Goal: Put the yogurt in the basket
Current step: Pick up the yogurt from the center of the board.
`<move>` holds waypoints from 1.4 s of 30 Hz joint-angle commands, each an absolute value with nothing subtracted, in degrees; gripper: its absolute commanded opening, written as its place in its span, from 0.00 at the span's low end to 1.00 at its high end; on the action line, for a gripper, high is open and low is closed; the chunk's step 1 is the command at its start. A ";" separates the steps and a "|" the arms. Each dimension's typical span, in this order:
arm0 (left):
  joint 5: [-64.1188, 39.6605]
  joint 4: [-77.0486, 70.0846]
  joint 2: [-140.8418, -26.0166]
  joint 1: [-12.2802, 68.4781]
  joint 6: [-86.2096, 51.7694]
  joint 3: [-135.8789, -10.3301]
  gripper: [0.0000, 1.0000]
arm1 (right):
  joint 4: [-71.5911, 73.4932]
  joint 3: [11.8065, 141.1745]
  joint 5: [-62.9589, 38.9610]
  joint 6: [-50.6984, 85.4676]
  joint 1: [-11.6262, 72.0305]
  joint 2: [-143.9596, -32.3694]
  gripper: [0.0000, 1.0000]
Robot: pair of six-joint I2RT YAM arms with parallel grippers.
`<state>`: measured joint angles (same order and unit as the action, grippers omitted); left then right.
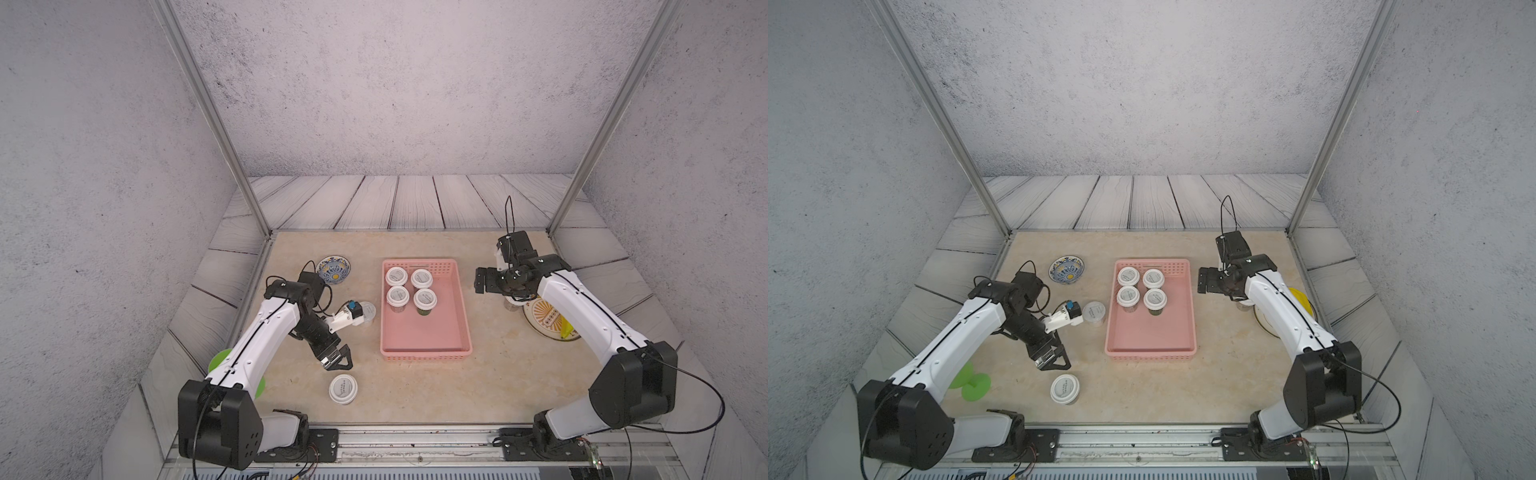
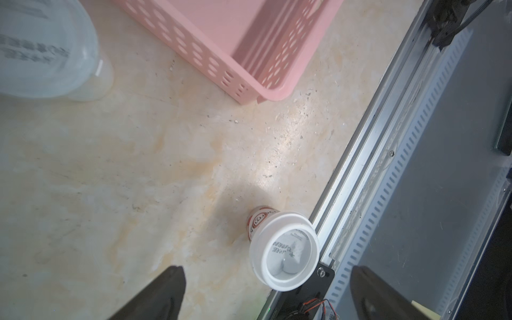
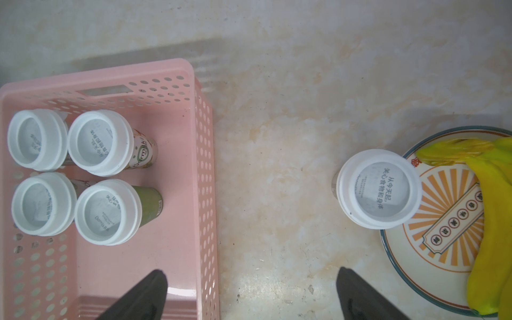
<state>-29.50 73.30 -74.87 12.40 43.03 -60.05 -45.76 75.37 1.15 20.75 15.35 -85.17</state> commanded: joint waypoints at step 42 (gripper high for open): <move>-25.48 66.74 -76.47 19.15 51.77 -45.29 0.99 | -44.92 74.13 2.11 21.12 13.02 -84.28 1.00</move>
<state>-25.58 66.41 -76.18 18.52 52.03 -46.28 -44.91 74.81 1.85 20.88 13.26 -84.93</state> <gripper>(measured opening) 0.986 0.997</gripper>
